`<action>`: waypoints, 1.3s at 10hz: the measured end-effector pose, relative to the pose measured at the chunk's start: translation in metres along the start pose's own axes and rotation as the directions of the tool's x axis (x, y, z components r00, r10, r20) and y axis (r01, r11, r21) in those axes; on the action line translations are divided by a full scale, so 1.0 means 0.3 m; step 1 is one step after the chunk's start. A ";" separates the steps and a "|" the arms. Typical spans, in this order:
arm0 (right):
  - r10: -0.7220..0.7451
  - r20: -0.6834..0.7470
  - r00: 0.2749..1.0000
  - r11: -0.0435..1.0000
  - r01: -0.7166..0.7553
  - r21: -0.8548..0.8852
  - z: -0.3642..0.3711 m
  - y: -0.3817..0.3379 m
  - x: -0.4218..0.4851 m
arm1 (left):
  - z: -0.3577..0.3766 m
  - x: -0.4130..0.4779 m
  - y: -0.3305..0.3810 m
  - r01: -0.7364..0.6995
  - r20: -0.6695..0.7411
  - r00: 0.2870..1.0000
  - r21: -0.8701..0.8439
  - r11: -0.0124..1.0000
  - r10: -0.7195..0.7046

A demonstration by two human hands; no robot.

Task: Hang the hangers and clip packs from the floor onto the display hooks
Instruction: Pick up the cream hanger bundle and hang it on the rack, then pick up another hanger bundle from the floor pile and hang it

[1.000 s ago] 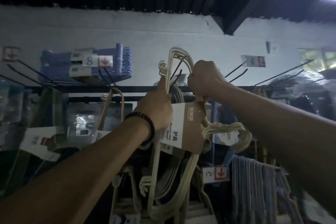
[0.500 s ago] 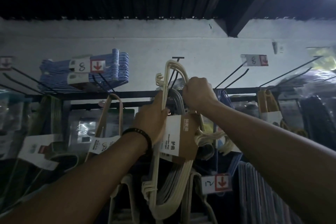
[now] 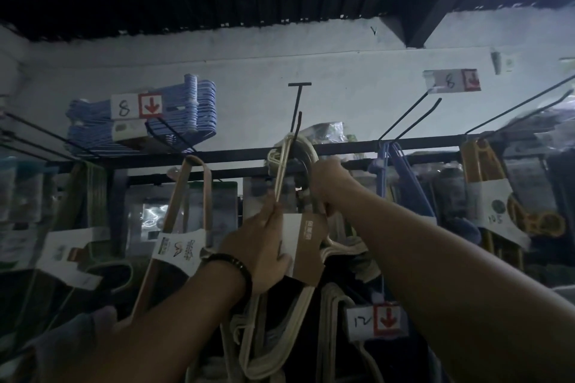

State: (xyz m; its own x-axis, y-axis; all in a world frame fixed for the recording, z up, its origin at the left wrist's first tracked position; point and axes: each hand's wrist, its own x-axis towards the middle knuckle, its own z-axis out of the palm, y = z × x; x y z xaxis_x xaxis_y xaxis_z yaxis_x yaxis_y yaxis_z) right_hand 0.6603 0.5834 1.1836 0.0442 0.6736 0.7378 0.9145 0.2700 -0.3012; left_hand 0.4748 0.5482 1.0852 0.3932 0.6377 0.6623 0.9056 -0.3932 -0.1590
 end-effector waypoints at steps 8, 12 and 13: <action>-0.298 0.031 0.954 0.941 0.288 0.177 0.005 -0.438 -1.014 | -0.240 -1.128 -0.055 0.206 0.002 0.978 -0.105 0.973 -0.207; -0.573 0.691 0.440 0.799 0.115 0.590 0.608 -0.967 -2.389 | -0.278 -2.731 -0.002 0.882 0.634 0.374 -0.018 0.470 -0.677; -0.560 0.796 0.231 0.825 0.062 0.562 0.732 -0.996 -2.689 | -0.279 -3.036 0.086 0.949 0.704 0.169 0.074 0.307 -0.689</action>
State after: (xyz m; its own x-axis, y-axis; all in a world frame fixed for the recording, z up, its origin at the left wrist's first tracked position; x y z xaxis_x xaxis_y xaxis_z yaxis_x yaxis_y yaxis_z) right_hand 0.2631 0.1104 0.5459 -0.8219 0.5517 -0.1419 0.5307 0.6511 -0.5426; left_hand 0.1267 -0.0983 0.5391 -0.4460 0.8452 -0.2945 0.6631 0.5330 0.5256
